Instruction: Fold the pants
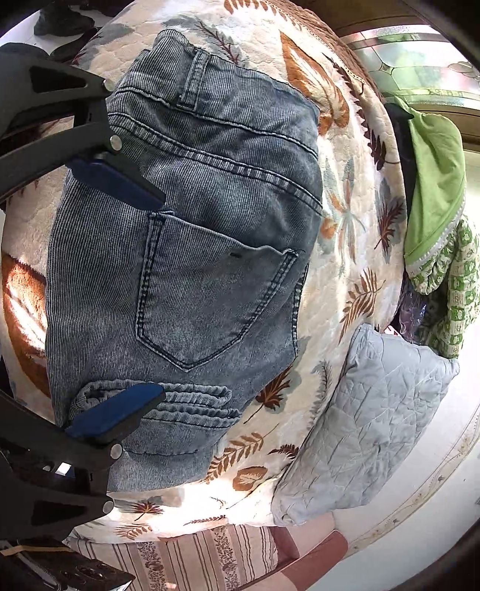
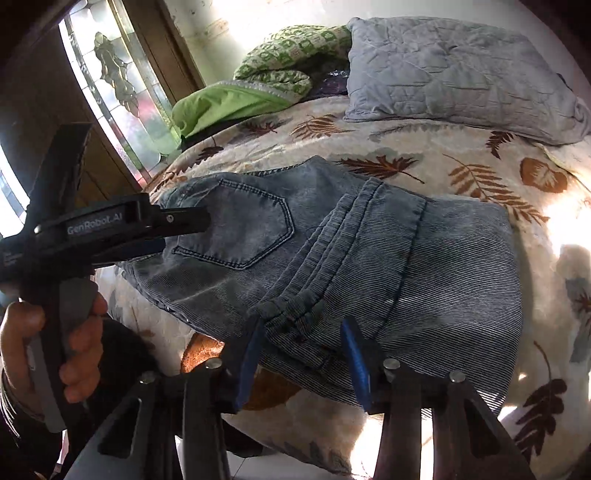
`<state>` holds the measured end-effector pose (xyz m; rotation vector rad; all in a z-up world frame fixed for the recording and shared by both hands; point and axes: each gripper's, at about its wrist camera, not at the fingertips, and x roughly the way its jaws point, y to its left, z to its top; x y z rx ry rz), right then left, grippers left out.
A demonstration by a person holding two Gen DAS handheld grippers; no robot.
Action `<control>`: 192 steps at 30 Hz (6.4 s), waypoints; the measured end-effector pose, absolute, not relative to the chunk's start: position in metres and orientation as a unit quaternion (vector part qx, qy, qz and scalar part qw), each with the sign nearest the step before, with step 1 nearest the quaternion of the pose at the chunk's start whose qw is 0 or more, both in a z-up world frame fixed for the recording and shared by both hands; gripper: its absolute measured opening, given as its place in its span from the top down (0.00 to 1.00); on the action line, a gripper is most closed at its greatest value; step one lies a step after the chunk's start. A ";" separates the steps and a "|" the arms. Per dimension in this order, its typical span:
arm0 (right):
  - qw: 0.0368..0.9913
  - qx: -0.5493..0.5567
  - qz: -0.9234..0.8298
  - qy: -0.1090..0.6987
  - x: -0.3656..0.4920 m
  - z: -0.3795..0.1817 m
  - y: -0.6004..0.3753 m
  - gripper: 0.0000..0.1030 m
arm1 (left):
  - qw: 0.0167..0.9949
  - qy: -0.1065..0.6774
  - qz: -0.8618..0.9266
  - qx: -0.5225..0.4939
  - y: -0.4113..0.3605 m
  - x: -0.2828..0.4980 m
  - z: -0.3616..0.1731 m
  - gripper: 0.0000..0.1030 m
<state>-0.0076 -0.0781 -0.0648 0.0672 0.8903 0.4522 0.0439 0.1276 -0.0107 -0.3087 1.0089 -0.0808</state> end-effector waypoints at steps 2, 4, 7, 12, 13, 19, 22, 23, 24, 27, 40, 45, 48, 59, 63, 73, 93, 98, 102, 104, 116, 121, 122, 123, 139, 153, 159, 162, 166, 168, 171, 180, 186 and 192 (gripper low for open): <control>0.880 0.008 0.206 0.429 -0.002 -0.072 -0.069 0.64 | 0.862 0.481 -0.041 -0.153 0.130 0.043 -0.014 0.08; 0.877 0.013 0.195 0.439 0.007 -0.082 -0.067 0.69 | 0.863 0.478 -0.046 -0.156 0.132 0.043 -0.014 0.08; 0.868 0.049 0.213 0.446 0.012 -0.085 -0.073 0.88 | 0.867 0.471 -0.048 -0.154 0.133 0.042 -0.012 0.08; 0.865 0.074 0.231 0.438 0.006 -0.072 -0.080 0.90 | 0.867 0.468 -0.053 -0.159 0.134 0.042 -0.010 0.08; 0.866 0.069 0.241 0.432 0.000 -0.067 -0.079 0.90 | 0.869 0.466 -0.053 -0.159 0.133 0.042 -0.008 0.08; 0.856 0.046 0.266 0.442 -0.012 -0.094 -0.073 0.86 | 0.869 0.470 -0.074 -0.136 0.107 0.050 0.001 0.08; 0.859 0.074 0.278 0.423 -0.017 -0.090 -0.082 0.75 | 0.869 0.474 -0.089 -0.110 0.082 0.054 0.006 0.08; 0.857 0.082 0.285 0.421 -0.019 -0.087 -0.084 0.67 | 0.868 0.475 -0.099 -0.104 0.074 0.055 0.008 0.08; 0.855 0.095 0.292 0.418 -0.022 -0.083 -0.089 0.50 | 0.868 0.474 -0.108 -0.099 0.066 0.056 0.010 0.08; 0.853 0.156 0.287 0.406 -0.034 -0.076 -0.118 0.43 | 0.869 0.473 -0.126 -0.074 0.042 0.059 0.011 0.08; 0.846 0.277 0.175 0.420 0.047 -0.057 -0.242 0.43 | 0.849 0.517 -0.072 0.083 0.002 0.065 -0.058 0.03; 0.792 0.318 0.184 0.488 0.126 -0.090 -0.246 0.48 | 0.852 0.511 -0.073 0.086 0.001 0.063 -0.059 0.03; 0.786 0.304 0.195 0.501 0.140 -0.095 -0.238 0.83 | 0.855 0.506 -0.078 0.083 0.001 0.064 -0.060 0.02; 0.829 0.308 0.129 0.450 0.117 -0.090 -0.255 0.77 | 0.853 0.509 -0.077 0.082 0.001 0.066 -0.060 0.01; 0.822 0.325 0.133 0.449 0.080 -0.075 -0.271 0.76 | 0.853 0.512 -0.084 0.055 0.005 0.065 -0.049 0.01; 0.789 0.310 0.175 0.501 0.013 -0.113 -0.243 0.70 | 0.830 0.541 -0.115 -0.068 0.023 0.089 -0.045 0.02; 0.784 0.334 0.189 0.488 -0.002 -0.120 -0.249 0.62 | 0.742 0.628 -0.157 -0.175 0.036 0.153 -0.061 0.54; 0.784 0.336 0.191 0.487 -0.002 -0.120 -0.250 0.62 | 0.736 0.627 -0.180 -0.181 0.031 0.146 -0.061 0.56; 0.790 0.322 0.190 0.485 -0.001 -0.117 -0.246 0.62 | 0.734 0.629 -0.174 -0.187 0.034 0.147 -0.065 0.82; 0.797 0.306 0.185 0.487 0.000 -0.116 -0.242 0.69 | 0.732 0.628 -0.176 -0.198 0.039 0.146 -0.067 0.87; 0.825 0.230 0.146 0.495 -0.001 -0.106 -0.227 0.84 | 0.784 0.586 -0.149 -0.140 0.038 0.123 -0.053 0.90; 0.825 0.224 0.153 0.495 -0.005 -0.105 -0.226 0.81 | 0.804 0.561 -0.170 -0.099 0.021 0.133 -0.048 0.90; 0.826 0.224 0.152 0.494 -0.006 -0.104 -0.225 0.81 | 0.801 0.567 -0.166 -0.097 0.021 0.135 -0.053 0.90; 0.826 0.223 0.152 0.495 -0.007 -0.104 -0.224 0.81 | 0.798 0.570 -0.164 -0.106 0.024 0.135 -0.056 0.89; 0.803 0.317 0.204 0.462 0.050 -0.076 -0.229 0.80 | 0.830 0.515 -0.187 -0.102 0.022 0.072 -0.002 0.65; 0.805 0.267 0.140 0.511 0.086 -0.105 -0.214 0.75 | 0.810 0.553 -0.182 -0.065 0.009 0.048 -0.054 0.65; 0.848 0.215 0.121 0.469 0.064 -0.071 -0.206 0.75 | 0.813 0.536 -0.210 -0.087 0.014 0.044 -0.051 0.55; 0.862 0.176 0.109 0.462 0.049 -0.071 -0.197 0.46 | 0.815 0.529 -0.219 -0.086 0.015 0.040 -0.050 0.50; 0.868 0.134 0.095 0.468 0.038 -0.086 -0.184 0.39 | 0.822 0.517 -0.225 -0.080 0.016 0.035 -0.046 0.46; 0.877 0.139 0.092 0.451 0.031 -0.079 -0.182 0.39 | 0.828 0.510 -0.219 -0.078 0.019 0.034 -0.043 0.44; 0.890 0.132 0.100 0.424 0.022 -0.069 -0.175 0.39 | 0.831 0.507 -0.213 -0.088 0.025 0.036 -0.043 0.43; 0.891 0.120 0.099 0.427 0.018 -0.073 -0.169 0.39 | 0.837 0.502 -0.201 -0.085 0.030 0.034 -0.042 0.43; 0.881 0.106 0.100 0.450 0.021 -0.088 -0.162 0.38 | 0.848 0.481 -0.190 -0.111 0.044 0.030 -0.033 0.43; 0.896 0.112 0.116 0.413 0.010 -0.076 -0.163 0.38 | 0.861 0.465 -0.158 -0.134 0.063 0.021 -0.027 0.40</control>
